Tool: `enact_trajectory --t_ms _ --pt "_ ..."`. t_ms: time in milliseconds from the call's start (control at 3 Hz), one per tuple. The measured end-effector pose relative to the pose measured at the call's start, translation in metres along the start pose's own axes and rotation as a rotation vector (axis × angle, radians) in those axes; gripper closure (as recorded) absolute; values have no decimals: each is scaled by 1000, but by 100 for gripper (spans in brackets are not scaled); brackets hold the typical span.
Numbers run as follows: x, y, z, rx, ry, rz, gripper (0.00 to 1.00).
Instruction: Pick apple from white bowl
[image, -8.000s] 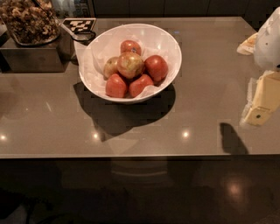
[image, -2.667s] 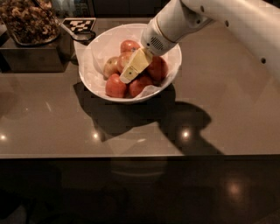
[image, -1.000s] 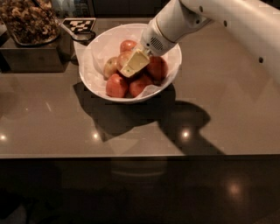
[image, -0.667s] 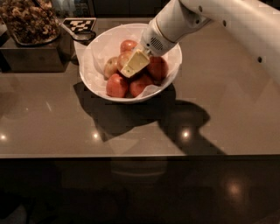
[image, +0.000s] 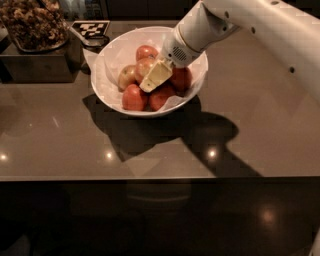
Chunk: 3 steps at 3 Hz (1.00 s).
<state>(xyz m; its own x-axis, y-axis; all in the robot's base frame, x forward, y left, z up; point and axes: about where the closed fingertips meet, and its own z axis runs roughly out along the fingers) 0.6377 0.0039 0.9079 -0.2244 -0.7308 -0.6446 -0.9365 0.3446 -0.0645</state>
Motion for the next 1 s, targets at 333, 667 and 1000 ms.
enact_trajectory --t_ms 333,667,1000 --pt "0 0 0 0 0 0 69" --pt "-12 14 -16 -13 -55 -56 92" --pt "-32 38 -50 -52 -186 -146 100"
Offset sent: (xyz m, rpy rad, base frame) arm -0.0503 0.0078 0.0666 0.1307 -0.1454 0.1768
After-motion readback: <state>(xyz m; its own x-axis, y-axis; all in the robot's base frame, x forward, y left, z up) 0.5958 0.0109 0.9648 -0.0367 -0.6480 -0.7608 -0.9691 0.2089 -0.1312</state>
